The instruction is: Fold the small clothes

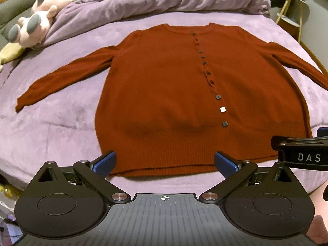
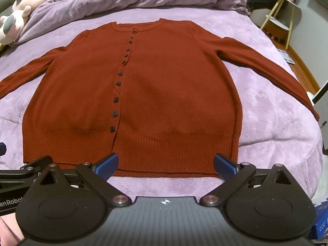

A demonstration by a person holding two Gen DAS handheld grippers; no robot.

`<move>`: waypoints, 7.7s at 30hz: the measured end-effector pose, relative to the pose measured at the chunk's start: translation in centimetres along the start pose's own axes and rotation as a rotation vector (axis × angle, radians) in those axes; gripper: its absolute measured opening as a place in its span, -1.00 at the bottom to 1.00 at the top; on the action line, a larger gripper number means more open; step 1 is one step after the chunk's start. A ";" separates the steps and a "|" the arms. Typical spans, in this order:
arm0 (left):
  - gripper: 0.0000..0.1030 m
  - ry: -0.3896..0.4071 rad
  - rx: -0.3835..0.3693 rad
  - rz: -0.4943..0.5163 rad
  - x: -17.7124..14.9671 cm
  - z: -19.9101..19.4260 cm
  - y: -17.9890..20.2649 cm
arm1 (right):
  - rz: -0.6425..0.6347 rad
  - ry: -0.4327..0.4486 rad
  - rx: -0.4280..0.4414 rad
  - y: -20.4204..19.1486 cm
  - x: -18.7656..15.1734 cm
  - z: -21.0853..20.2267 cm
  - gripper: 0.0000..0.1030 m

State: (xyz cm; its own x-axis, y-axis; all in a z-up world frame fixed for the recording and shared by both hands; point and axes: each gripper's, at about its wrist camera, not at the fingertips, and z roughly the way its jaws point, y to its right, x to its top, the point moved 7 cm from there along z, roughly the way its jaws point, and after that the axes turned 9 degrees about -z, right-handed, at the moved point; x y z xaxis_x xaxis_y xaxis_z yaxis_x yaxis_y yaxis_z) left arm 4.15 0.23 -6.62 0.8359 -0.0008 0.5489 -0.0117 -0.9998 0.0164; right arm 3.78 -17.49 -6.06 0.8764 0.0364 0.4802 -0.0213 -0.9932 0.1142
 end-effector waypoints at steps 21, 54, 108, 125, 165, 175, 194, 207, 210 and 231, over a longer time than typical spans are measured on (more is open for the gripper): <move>1.00 -0.020 -0.009 -0.008 -0.3 0.0 0.2 | -0.007 0.005 0.000 -0.2 0.1 0.0 0.92; 1.00 -0.041 -0.014 -0.016 -0.6 0.0 0.2 | 0.000 0.019 0.012 -0.2 0.1 -0.5 0.92; 1.00 -0.061 -0.019 -0.039 -0.5 0.1 -0.4 | 0.016 0.038 0.057 -0.3 0.0 -0.8 0.92; 1.00 -0.072 -0.021 -0.043 -0.4 0.2 -0.6 | 0.037 0.049 0.056 0.3 0.0 -0.8 0.92; 1.00 0.041 -0.060 -0.101 7.2 8.0 2.0 | 1.040 0.612 0.100 33.8 -2.8 6.9 -0.29; 1.00 -0.018 0.001 -0.134 7.6 12.6 1.1 | 1.423 0.615 0.097 40.7 -6.8 13.7 -0.29; 1.00 -0.069 -0.101 -0.146 6.5 14.0 -0.3 | 0.543 0.755 0.290 26.1 12.4 0.8 -0.84; 0.93 0.012 -0.383 -0.201 15.3 14.3 0.9 | 0.492 0.370 0.536 12.7 10.3 10.7 -0.62; 0.68 -0.095 -0.453 -0.249 16.1 17.0 2.4 | 0.528 0.339 0.523 13.5 8.5 11.2 -0.61; 0.71 -0.207 -0.583 -0.340 14.2 17.2 2.5 | 0.426 -0.048 0.872 7.2 6.3 13.9 -0.59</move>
State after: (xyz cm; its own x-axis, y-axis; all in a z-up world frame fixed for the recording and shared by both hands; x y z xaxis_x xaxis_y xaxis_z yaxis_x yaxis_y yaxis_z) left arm 25.43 -2.59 -13.13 0.9318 0.2481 0.2651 0.0247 -0.7719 0.6353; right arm 15.86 -25.97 -14.34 0.8967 -0.3309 0.2938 0.0054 -0.6558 -0.7549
